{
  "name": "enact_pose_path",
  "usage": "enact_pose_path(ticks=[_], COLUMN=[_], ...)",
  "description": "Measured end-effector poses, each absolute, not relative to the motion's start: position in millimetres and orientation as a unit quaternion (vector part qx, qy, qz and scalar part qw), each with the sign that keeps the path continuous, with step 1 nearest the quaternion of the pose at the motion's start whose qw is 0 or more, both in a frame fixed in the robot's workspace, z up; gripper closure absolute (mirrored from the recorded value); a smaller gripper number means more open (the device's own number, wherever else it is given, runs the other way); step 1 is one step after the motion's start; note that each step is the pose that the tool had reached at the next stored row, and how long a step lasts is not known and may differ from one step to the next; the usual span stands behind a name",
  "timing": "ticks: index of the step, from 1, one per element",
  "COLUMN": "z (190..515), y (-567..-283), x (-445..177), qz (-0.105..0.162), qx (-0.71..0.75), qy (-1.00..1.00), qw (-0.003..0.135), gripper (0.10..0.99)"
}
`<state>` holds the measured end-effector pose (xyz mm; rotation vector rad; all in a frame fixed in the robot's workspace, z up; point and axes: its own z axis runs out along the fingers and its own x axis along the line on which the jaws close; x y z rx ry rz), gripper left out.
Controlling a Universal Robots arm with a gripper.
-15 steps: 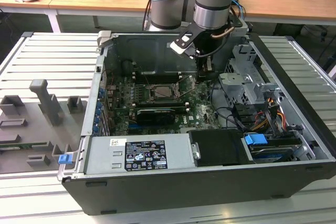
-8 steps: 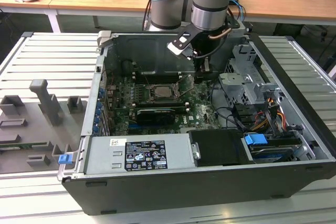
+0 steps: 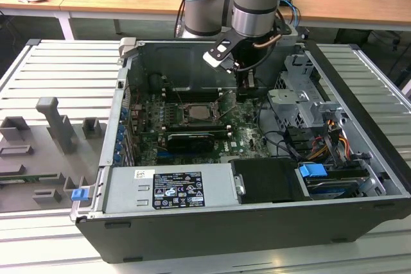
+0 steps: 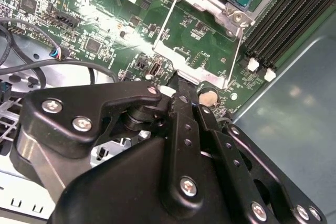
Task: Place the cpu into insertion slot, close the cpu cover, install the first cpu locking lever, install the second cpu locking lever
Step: 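Close the cpu cover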
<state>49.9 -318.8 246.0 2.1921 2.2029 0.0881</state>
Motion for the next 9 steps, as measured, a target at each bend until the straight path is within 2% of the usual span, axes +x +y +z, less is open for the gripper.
enact_pose_path(ticks=[9], z=[246.0], y=[-318.8], x=[47.0], qz=[0.028], qx=[0.705], qy=[0.708], qw=[0.016], gripper=[0.98])
